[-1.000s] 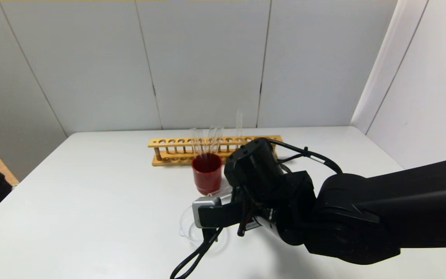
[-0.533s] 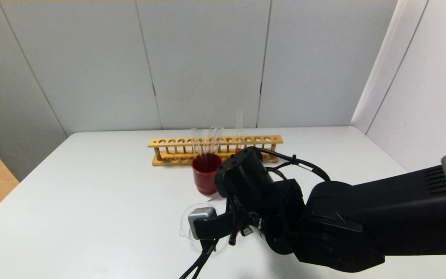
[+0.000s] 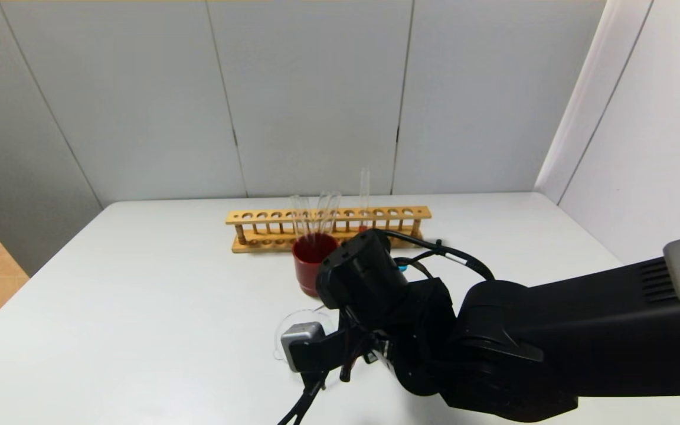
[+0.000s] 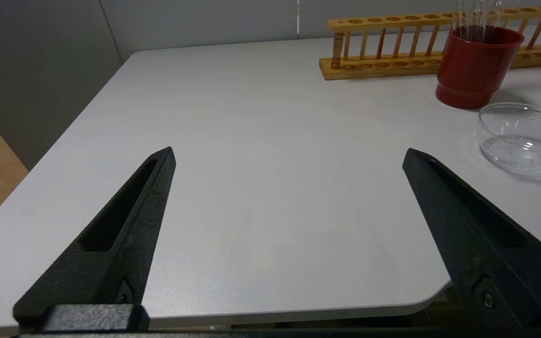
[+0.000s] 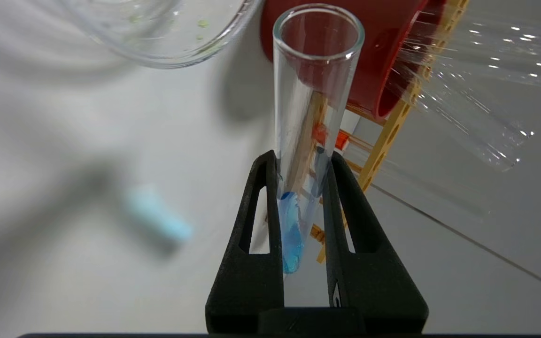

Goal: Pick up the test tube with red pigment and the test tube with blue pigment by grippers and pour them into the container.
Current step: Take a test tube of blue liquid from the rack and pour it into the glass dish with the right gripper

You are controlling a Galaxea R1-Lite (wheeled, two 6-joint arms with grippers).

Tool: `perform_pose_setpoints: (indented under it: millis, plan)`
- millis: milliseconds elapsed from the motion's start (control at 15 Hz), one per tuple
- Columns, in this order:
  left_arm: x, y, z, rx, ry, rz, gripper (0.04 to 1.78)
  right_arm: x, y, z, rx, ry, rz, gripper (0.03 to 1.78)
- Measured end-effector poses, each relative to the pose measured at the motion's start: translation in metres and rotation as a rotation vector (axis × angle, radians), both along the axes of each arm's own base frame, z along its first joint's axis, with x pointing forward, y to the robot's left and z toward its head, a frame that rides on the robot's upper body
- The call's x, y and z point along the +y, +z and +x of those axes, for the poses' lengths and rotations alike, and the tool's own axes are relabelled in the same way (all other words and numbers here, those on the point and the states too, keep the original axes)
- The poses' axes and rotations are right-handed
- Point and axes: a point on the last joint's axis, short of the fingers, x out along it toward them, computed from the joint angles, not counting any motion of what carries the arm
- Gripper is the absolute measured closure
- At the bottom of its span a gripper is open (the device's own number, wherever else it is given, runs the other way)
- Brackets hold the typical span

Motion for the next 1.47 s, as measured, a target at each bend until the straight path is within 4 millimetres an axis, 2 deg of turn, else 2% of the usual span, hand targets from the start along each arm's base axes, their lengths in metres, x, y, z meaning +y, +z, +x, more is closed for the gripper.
perform_pose_setpoints:
  millis: [400,1133,1467]
  plan:
    - [0.000,0.000,0.000,0.000,0.000,0.000,0.11,0.006,0.002,-0.006,-0.056,0.015,-0.090,1.54]
    - [0.000,0.000,0.000,0.000,0.000,0.000,0.11,0.021,0.006,-0.011,-0.049,0.043,-0.138,1.54]
    - [0.000,0.000,0.000,0.000,0.000,0.000,0.11,0.023,0.008,-0.015,-0.047,0.037,-0.215,1.54]
